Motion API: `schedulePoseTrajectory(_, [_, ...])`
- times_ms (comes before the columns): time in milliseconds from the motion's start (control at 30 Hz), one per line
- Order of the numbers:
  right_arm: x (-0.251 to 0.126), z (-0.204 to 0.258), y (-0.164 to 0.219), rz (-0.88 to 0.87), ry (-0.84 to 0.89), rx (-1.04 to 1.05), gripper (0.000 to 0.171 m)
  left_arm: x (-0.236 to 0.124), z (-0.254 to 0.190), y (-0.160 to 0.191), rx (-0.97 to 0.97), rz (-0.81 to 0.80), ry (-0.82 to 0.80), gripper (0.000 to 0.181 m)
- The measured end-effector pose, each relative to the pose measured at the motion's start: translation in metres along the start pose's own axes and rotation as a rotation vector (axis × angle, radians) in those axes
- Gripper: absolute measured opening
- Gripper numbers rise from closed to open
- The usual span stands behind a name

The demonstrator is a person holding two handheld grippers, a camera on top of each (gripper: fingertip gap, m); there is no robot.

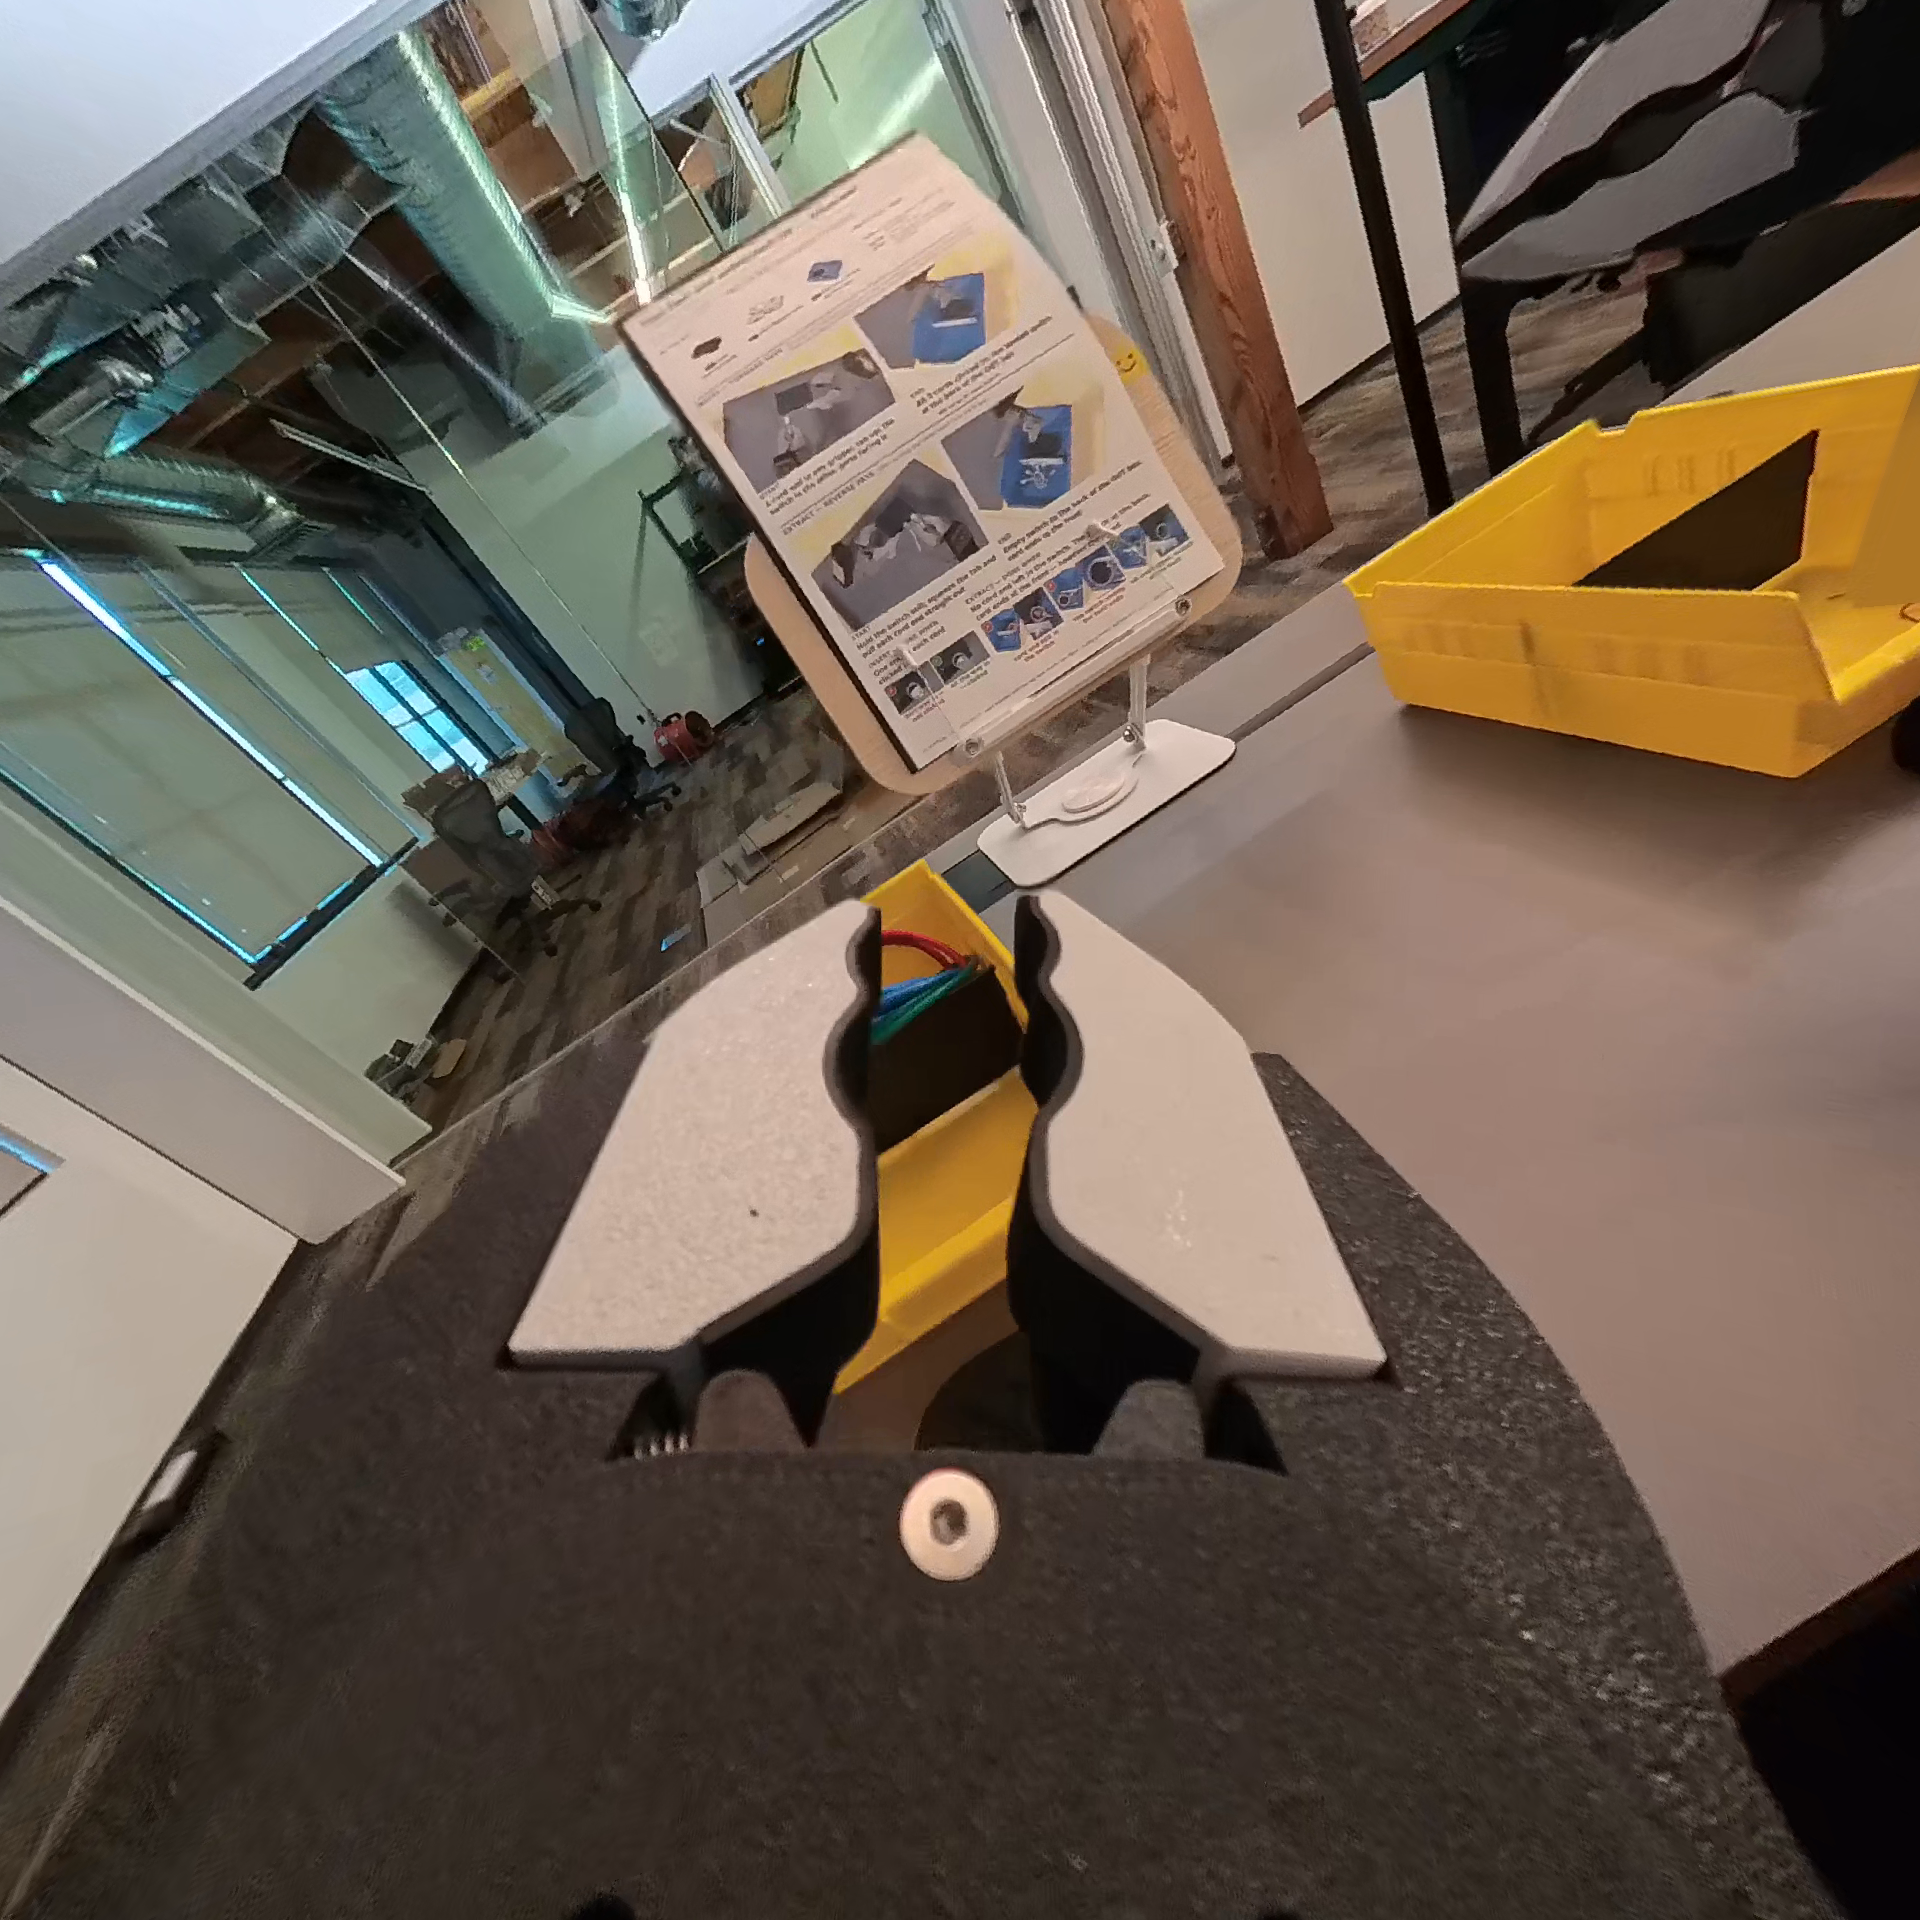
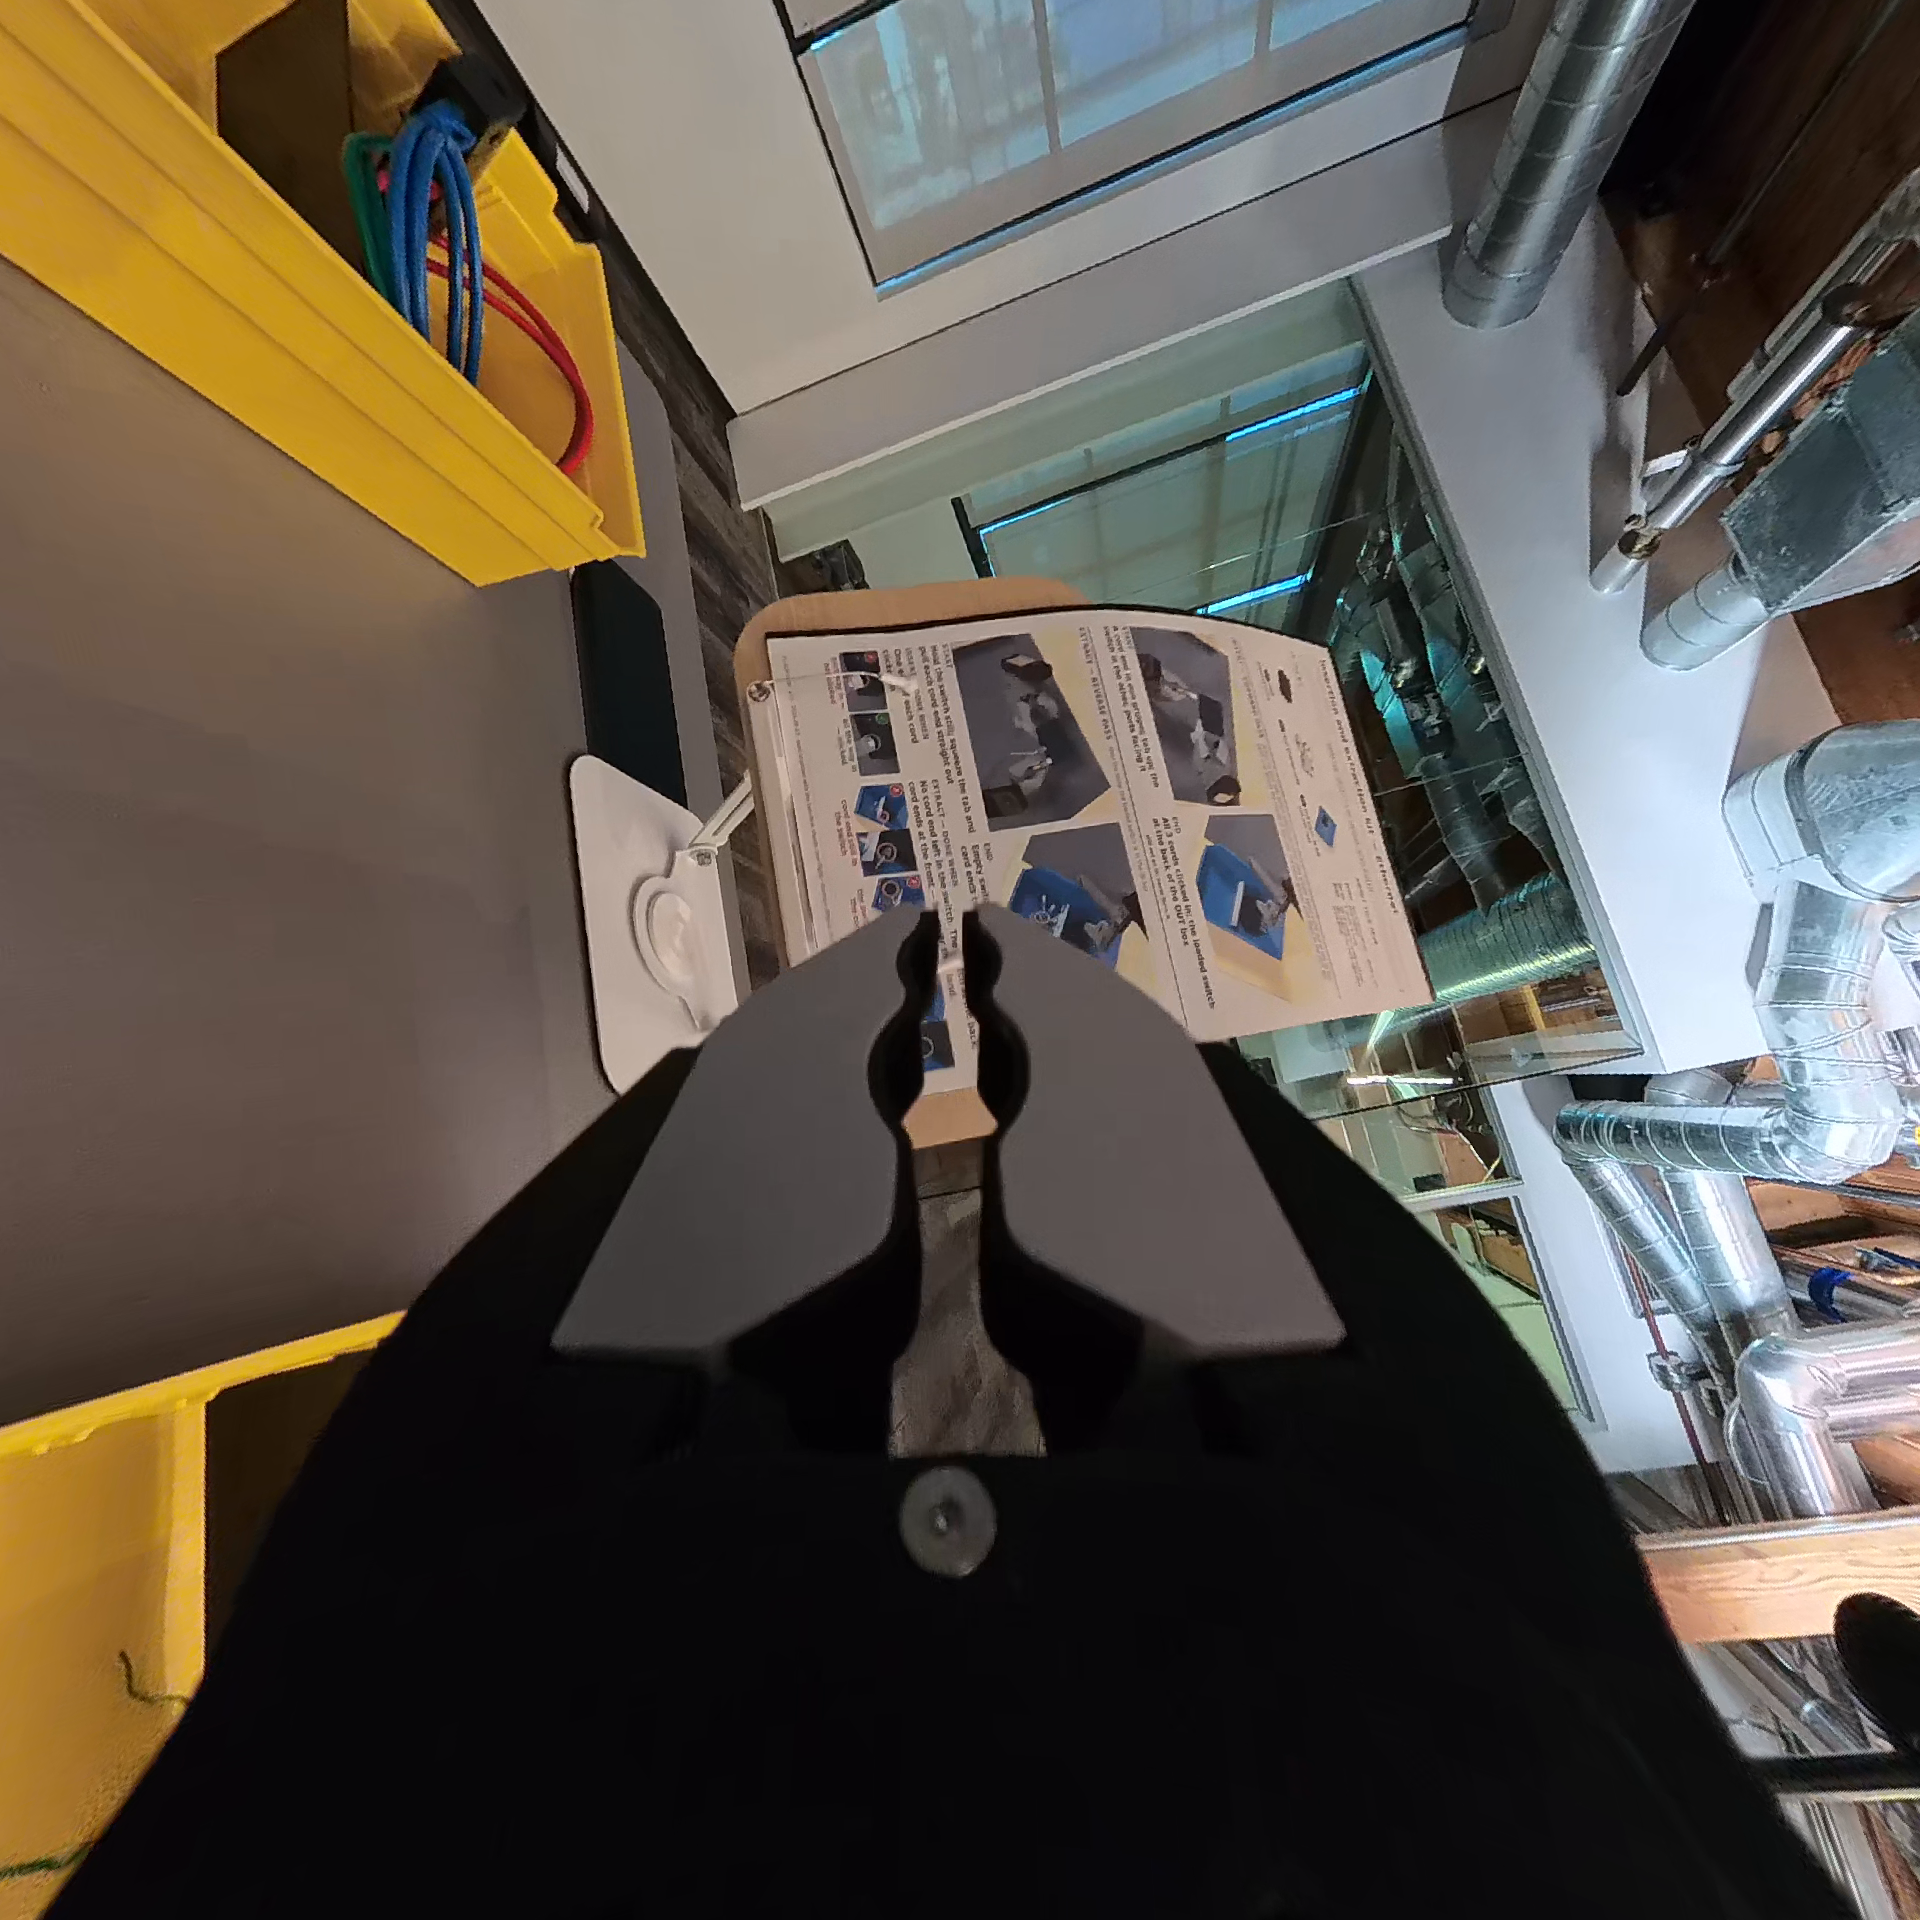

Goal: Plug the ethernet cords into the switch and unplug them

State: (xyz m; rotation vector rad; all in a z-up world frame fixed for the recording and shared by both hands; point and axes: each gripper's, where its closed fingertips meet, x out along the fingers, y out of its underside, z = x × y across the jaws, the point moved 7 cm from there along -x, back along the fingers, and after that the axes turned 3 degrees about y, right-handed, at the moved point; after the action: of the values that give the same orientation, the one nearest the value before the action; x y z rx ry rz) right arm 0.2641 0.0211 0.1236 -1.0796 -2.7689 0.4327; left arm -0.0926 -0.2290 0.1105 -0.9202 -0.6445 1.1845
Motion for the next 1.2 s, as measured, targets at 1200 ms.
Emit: schedulePoseTrajectory(1200, [0.032,0.033,0.037,0.252,-0.141,-0.099,0.006,0.290,0.144,0.190,1.088,0.848,0.650,0.047])
